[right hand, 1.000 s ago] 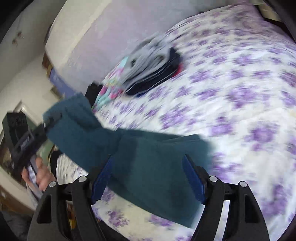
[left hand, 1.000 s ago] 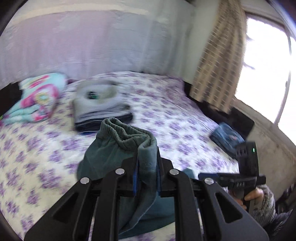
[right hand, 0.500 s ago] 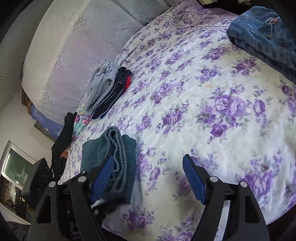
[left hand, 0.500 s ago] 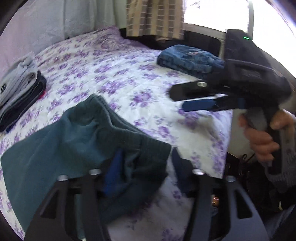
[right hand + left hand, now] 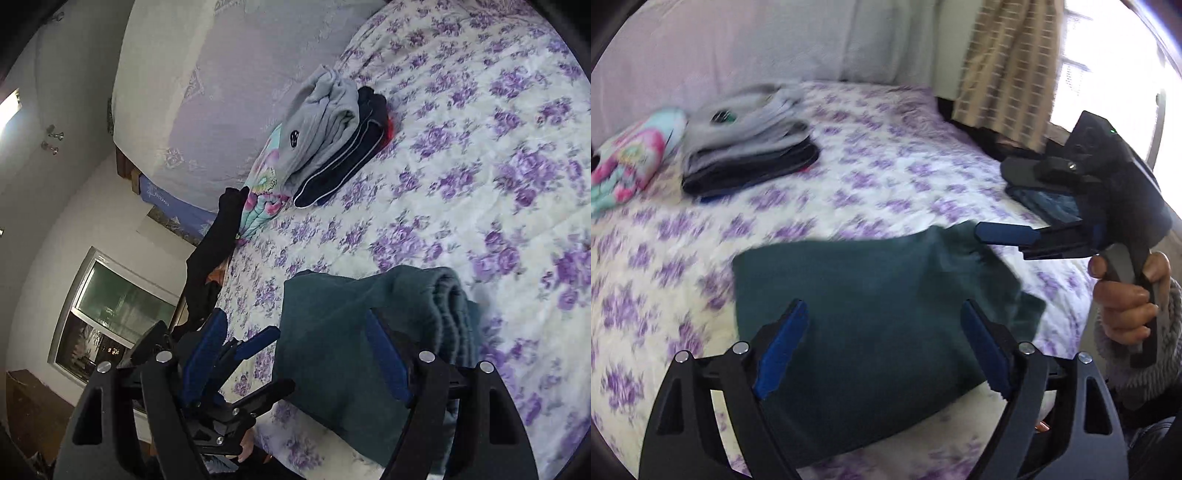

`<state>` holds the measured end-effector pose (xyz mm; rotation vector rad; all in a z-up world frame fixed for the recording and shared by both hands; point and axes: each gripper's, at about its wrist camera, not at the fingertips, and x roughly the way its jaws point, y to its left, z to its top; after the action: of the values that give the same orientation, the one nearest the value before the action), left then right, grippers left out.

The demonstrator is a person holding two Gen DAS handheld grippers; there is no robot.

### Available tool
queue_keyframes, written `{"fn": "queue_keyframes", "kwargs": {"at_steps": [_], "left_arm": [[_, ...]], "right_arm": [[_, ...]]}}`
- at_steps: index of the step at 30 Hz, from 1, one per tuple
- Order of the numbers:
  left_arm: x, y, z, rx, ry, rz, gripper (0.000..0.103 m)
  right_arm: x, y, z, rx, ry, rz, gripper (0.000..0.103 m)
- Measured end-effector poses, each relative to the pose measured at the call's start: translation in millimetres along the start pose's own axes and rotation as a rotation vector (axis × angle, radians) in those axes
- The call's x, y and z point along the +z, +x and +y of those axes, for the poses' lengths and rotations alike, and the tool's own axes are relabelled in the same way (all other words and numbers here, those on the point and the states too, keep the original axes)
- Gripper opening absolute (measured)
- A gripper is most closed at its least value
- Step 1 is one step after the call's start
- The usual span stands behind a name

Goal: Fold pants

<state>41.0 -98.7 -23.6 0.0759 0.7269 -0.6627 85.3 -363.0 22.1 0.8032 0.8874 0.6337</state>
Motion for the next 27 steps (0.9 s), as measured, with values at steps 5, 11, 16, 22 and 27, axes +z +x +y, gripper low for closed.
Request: {"fn": "queue_keyframes", "kwargs": {"at_steps": [5, 11, 16, 22, 27], "left_arm": [[-23.4, 29.9, 20.5, 0.066, 0.016, 0.106, 0.082], [-22.5, 8.1, 10.5, 0.044, 0.052, 0.067, 0.082], [-5.8, -5.4, 14.4, -0.070, -0.024, 0.014, 0.088], [-20.0, 32.3, 30.7, 0.100, -0.031, 0.137, 0.088], [-23.3, 6.5, 35.5, 0.089, -0.036, 0.097, 0.088]], "right_arm": [[1.4, 3.6, -41.2, -0.162, 0.046, -0.039, 0.061], [-7.9, -33.4, -52.7, -0.162, 0.107, -0.086, 0.052], [-26.7, -33.7, -2.4, -0.126, -0.042, -0.033, 0.059], [-56.8, -11.4, -40.2, -0.288, -0.005, 0.070, 0.017], [-65.9, -50.3, -45.2, -0.285, 0.024, 0.005, 0.028]]}}
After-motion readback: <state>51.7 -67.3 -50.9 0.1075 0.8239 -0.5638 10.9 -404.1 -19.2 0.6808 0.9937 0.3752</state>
